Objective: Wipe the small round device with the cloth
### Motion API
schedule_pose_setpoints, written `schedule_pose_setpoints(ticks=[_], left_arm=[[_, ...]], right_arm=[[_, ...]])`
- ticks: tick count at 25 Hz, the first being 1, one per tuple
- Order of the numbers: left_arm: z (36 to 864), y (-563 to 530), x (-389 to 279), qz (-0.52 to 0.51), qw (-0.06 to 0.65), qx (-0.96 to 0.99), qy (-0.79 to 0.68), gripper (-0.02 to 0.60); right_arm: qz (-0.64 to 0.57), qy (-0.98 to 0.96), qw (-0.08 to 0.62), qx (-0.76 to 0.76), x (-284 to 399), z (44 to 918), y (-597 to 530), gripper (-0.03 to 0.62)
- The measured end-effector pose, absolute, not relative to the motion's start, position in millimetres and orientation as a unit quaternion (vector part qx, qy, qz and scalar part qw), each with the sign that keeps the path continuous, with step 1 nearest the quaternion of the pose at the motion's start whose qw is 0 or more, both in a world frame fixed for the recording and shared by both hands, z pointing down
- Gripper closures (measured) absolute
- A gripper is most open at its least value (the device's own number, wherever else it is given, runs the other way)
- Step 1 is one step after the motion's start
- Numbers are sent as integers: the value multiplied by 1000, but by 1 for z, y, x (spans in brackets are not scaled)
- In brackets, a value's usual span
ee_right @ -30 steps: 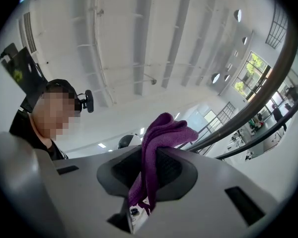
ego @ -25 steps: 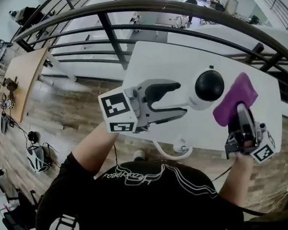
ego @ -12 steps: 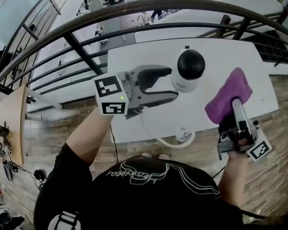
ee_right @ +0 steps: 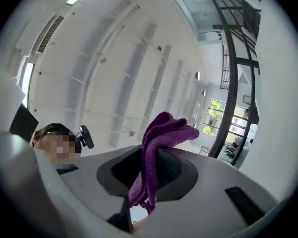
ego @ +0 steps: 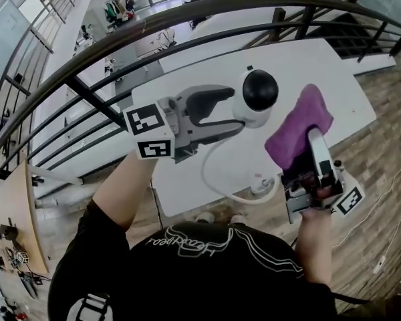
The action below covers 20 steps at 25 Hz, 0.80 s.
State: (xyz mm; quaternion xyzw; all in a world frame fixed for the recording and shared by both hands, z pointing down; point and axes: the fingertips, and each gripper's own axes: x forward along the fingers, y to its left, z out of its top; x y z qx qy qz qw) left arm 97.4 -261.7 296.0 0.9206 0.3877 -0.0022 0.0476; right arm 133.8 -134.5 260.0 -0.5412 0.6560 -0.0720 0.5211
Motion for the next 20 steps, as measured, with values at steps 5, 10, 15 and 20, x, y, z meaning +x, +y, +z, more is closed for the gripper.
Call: schedule_pose_setpoints(ticks=[5,10,15,20], left_arm=[[294,-261,95,-7,45,907,419,293],[291,-258,91,-17,50,896,440,294],[288,-258,92,-26,56,890,452,295],[290,-258,94,-28,60,886,459,295]], right_arm=[[-57,639,529,-556,121,258,-148,532],[-52,609,533,-585,118,263,-152,531],[-56,589,524,-612,120,271,-156,531],[-63,579,516,-629,124,280,-157,531]])
